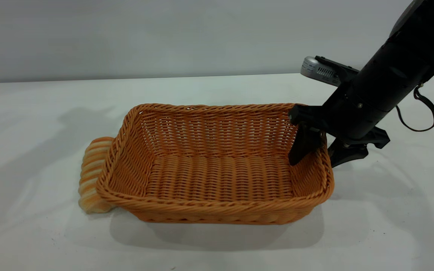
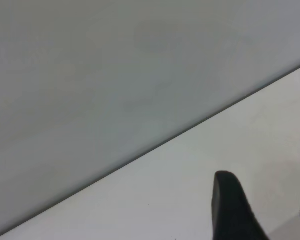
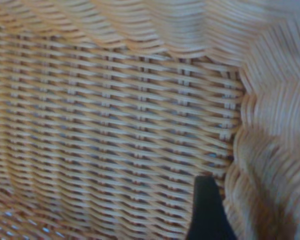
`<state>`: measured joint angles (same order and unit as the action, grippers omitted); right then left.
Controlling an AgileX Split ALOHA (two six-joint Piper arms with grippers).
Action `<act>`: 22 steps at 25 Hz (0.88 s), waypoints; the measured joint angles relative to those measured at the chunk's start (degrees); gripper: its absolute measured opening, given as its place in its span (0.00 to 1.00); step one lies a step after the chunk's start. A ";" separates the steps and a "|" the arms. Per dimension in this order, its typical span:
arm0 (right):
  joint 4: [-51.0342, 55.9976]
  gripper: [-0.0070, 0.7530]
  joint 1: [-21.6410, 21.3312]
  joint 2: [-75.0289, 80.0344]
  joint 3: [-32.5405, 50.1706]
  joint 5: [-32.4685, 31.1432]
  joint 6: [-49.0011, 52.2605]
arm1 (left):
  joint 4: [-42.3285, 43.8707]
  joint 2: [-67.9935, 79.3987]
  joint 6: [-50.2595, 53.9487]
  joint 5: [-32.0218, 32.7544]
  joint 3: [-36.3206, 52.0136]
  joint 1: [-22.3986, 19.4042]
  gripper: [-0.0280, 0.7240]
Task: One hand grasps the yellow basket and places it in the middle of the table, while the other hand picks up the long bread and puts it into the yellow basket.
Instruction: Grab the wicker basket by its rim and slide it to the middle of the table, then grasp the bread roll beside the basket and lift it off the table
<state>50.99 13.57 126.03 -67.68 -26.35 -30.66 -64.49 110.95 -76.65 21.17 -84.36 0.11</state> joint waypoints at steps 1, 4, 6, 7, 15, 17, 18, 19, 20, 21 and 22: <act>-0.16 0.66 -0.49 -0.14 0.00 -0.05 0.00 | 0.00 0.00 0.00 0.00 0.00 0.00 0.58; -0.33 0.66 -2.01 -1.56 0.00 -0.34 -0.05 | 0.05 0.00 0.00 0.00 0.00 0.00 0.58; -0.40 0.66 -2.83 -3.60 0.00 -0.45 -0.11 | 0.05 0.00 0.00 0.00 0.00 0.00 0.58; -0.44 0.66 -3.25 -4.71 0.00 -0.45 -0.23 | 0.05 0.00 0.00 0.00 0.00 0.00 0.58; -6.47 0.66 -7.91 -18.30 0.00 -5.94 -0.17 | 0.05 0.00 0.00 0.49 0.00 0.00 0.58; -9.03 0.66 -9.44 -23.69 0.28 -6.97 -0.11 | 0.05 0.00 0.38 0.57 0.00 0.00 0.58; -10.39 0.66 -10.03 -27.11 0.62 -7.40 -0.11 | 0.05 0.00 0.64 0.57 0.00 0.00 0.58; -11.64 0.66 -10.67 -30.83 1.25 -7.99 -0.05 | 0.05 0.00 1.04 0.57 0.00 0.00 0.58; -13.16 0.66 -11.13 -34.81 2.19 -8.60 -0.05 | 0.05 0.00 1.31 0.59 0.00 0.00 0.58; -14.73 0.65 -11.28 -38.22 3.23 -9.65 -0.05 | 0.05 0.00 1.53 0.63 0.00 0.00 0.58; -16.04 0.64 -11.30 -42.40 4.83 -10.83 0.01 | 0.10 0.00 1.67 0.71 0.00 0.00 0.58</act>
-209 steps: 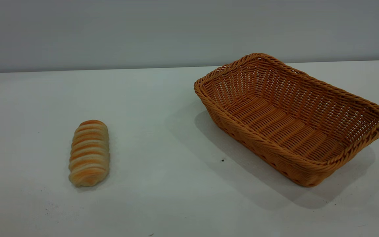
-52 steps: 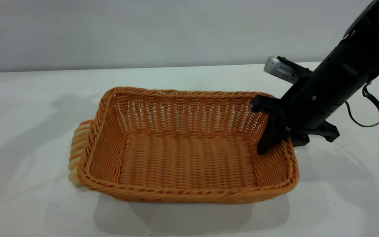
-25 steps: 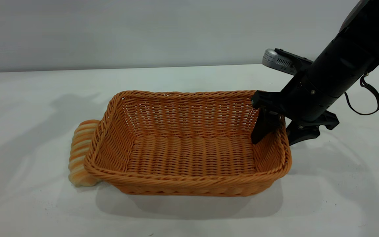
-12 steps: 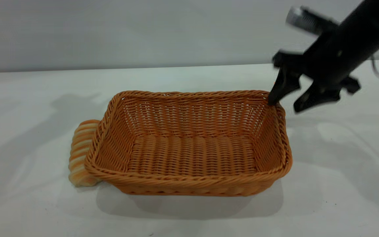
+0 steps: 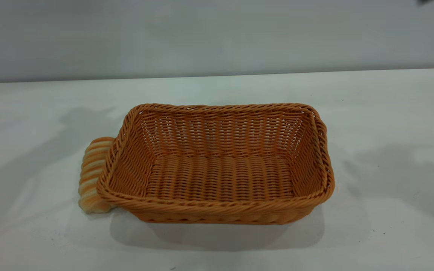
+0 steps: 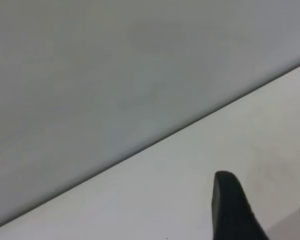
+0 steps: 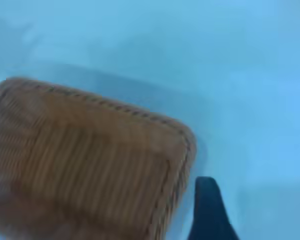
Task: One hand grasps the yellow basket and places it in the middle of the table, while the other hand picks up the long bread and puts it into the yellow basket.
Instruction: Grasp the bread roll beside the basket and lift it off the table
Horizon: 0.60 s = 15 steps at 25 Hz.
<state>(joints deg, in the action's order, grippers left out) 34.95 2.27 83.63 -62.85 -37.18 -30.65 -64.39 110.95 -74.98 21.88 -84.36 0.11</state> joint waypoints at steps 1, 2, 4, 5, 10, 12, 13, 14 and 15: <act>-0.76 0.63 0.00 -4.23 1.97 -1.19 0.00 | 0.06 0.00 0.05 0.12 0.00 0.00 0.58; -1.39 0.63 0.00 -8.45 4.28 -2.28 0.00 | 0.06 0.00 0.07 0.18 0.00 0.00 0.58; -2.56 0.62 0.00 -16.12 9.28 -3.92 0.00 | 0.12 0.07 1.09 0.22 0.00 0.00 0.58; -3.29 0.62 0.00 -20.28 12.17 -4.34 0.00 | 0.12 0.19 2.01 0.29 0.00 0.00 0.58; -9.25 0.62 0.00 -40.24 23.60 -8.00 3.62 | 0.36 2.65 4.47 1.75 0.00 0.00 0.58; -13.07 0.62 0.00 -48.81 26.28 -10.46 6.96 | 0.41 4.11 5.30 2.09 0.00 0.00 0.57; -15.34 0.62 0.00 -52.20 27.18 -11.82 8.48 | 0.41 4.90 5.55 2.15 0.00 0.00 0.57; -17.59 0.62 0.00 -55.93 27.76 -13.36 10.31 | 0.49 5.70 5.78 2.15 0.00 0.00 0.57; -19.31 0.62 0.00 -59.25 28.22 -15.00 11.95 | 0.53 6.35 6.30 2.16 0.00 0.00 0.56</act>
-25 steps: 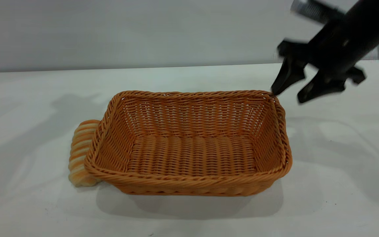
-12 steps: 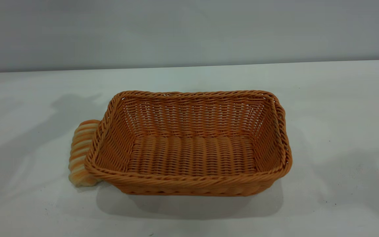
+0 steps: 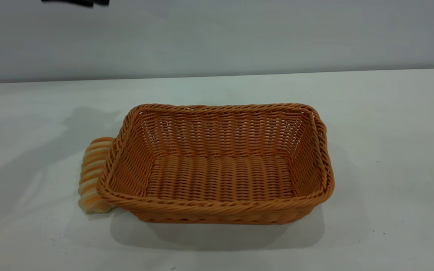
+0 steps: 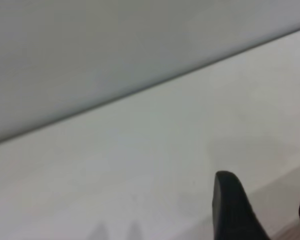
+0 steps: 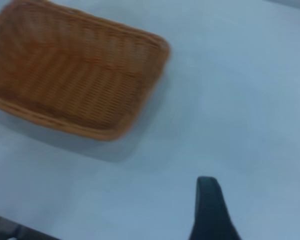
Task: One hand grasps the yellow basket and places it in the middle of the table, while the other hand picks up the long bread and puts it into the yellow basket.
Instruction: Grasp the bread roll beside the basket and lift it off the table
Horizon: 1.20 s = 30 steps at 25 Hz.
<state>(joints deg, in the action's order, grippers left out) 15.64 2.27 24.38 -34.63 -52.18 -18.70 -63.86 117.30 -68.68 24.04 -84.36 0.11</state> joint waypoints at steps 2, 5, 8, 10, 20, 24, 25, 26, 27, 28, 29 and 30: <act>-3.36 0.62 0.00 -4.79 0.41 -2.94 2.62 | 0.16 1.46 0.59 0.00 0.00 0.00 0.56; -5.85 0.62 0.00 -8.02 0.47 -6.60 5.01 | 0.29 3.40 2.45 0.17 0.00 0.00 0.56; -6.07 0.62 0.00 -8.09 0.52 -9.79 5.55 | 0.60 5.46 4.83 1.16 -0.04 0.00 0.56; -6.07 0.62 0.00 -8.22 0.59 -10.73 5.68 | 0.69 6.96 5.40 2.31 -0.04 -0.20 0.55; -5.11 0.57 -0.10 -13.80 6.78 -12.23 7.13 | 15.10 12.63 18.55 6.99 -0.04 -1.47 0.56; -5.03 0.56 -0.10 -17.31 7.04 -12.05 7.34 | 24.30 12.98 26.41 8.58 -0.12 -1.78 0.56; -5.05 0.56 -0.10 -18.23 7.04 -12.05 7.34 | 25.69 12.98 27.46 9.24 -0.12 -1.78 0.56; -5.18 0.56 -0.10 -18.89 7.04 -12.11 7.34 | 26.42 12.98 28.27 9.98 -0.12 -1.78 0.56; -5.42 0.56 -0.10 -19.14 7.04 -12.16 7.34 | 26.96 12.98 28.62 10.66 -0.12 -1.78 0.56; -5.56 0.56 -0.10 -19.26 7.05 -12.16 7.34 | 27.24 12.98 28.88 11.03 -0.12 -1.78 0.56; -5.56 0.56 -0.17 -19.26 7.10 -12.16 7.34 | 27.35 12.98 29.05 11.64 -0.12 -1.78 0.56; -5.56 0.56 -0.17 -19.26 7.10 -12.16 7.34 | 27.44 13.02 29.13 12.12 -0.12 -1.78 0.56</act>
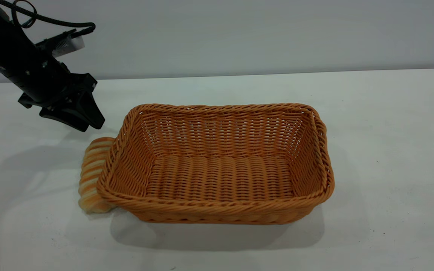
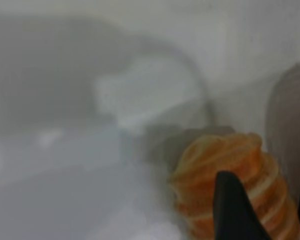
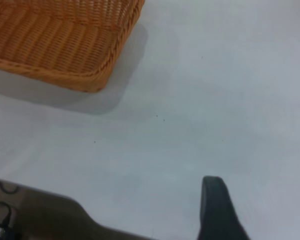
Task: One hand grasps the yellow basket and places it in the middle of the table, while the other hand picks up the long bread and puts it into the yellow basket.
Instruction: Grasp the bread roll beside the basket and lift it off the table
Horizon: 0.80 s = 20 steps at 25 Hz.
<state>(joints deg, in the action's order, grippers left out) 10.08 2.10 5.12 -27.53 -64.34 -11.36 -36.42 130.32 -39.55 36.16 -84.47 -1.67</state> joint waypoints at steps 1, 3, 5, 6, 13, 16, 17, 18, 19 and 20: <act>0.00 0.56 -0.06 0.00 0.00 0.00 0.00 | -0.01 0.19 0.05 0.32 -0.02 0.00 0.56; 0.00 0.56 -0.12 0.00 0.00 0.00 0.00 | 0.05 1.00 0.18 1.08 -0.15 0.00 0.56; -0.05 0.56 -0.12 0.00 0.00 0.00 0.00 | 0.05 2.32 0.23 1.67 -0.17 0.00 0.56; -0.05 0.56 -0.18 0.00 0.00 0.00 0.00 | 0.10 3.08 0.22 1.73 -0.17 0.00 0.56; -0.05 0.56 -0.18 0.00 0.00 0.00 0.00 | 0.29 6.30 0.11 1.27 -0.81 -0.05 0.52; -0.05 0.55 -0.18 0.00 0.00 0.00 0.07 | 0.29 7.08 0.06 1.21 -1.08 -0.05 0.36; -0.05 0.54 -0.18 0.00 0.00 0.00 0.14 | 0.44 7.13 0.00 1.09 -1.08 -0.05 0.27; -0.05 0.53 -0.18 0.00 0.00 0.00 0.14 | 0.51 7.13 -0.24 1.02 -1.08 -0.05 0.19; -0.05 0.52 -0.18 0.00 0.00 0.00 0.18 | 0.64 7.13 -0.44 1.02 -1.08 -0.05 0.12; -0.05 0.51 -0.18 0.00 0.00 0.00 0.18 | 0.76 7.13 -0.62 1.02 -1.08 -0.05 0.10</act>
<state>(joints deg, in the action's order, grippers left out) 10.03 1.92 5.12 -27.53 -64.34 -11.18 -35.66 137.44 -40.16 37.18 -85.55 -1.72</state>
